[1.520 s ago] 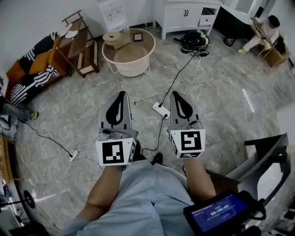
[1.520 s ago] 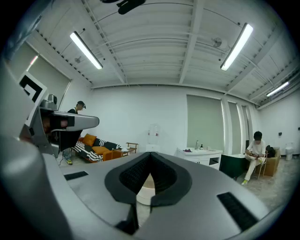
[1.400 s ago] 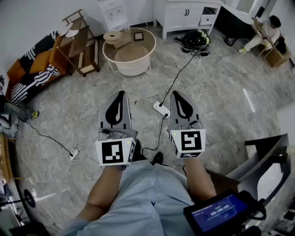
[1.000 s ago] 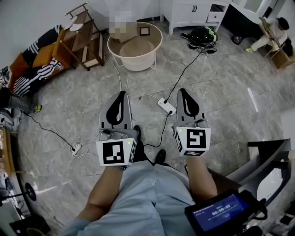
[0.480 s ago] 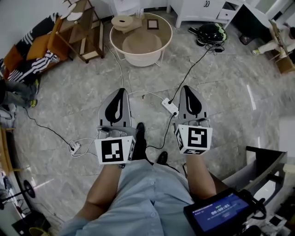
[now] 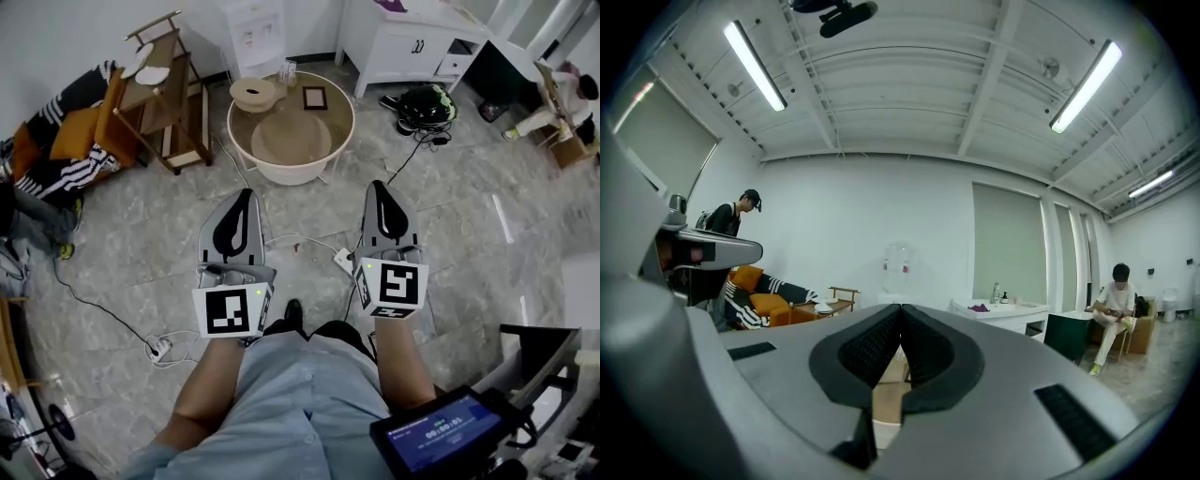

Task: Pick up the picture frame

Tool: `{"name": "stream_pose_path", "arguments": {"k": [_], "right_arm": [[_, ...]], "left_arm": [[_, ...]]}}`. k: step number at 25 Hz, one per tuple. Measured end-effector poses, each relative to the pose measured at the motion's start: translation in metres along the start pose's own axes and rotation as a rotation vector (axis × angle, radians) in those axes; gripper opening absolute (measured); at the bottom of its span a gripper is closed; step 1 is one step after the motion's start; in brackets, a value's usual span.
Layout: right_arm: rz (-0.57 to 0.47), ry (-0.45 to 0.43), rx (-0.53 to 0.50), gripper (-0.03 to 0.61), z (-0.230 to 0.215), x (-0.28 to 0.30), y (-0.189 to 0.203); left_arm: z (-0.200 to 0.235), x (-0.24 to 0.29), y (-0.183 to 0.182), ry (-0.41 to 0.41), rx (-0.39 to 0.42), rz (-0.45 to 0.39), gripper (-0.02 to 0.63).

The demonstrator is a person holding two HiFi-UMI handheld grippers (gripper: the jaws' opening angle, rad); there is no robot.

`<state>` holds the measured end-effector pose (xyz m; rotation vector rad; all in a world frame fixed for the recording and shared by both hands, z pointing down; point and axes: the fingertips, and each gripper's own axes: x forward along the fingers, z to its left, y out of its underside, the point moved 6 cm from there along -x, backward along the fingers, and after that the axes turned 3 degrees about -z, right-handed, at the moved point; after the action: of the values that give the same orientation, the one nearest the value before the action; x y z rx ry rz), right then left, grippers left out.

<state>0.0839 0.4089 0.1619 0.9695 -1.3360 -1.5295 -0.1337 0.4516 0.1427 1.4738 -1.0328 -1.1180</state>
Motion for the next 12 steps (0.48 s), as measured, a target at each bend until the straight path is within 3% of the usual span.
{"name": "stream_pose_path", "arguments": {"k": [12], "right_arm": [[0.024, 0.054, 0.004, 0.014, -0.024, 0.041, 0.011]], "left_arm": [[0.004, 0.058, 0.022, 0.057, -0.010, 0.030, 0.011]]}}
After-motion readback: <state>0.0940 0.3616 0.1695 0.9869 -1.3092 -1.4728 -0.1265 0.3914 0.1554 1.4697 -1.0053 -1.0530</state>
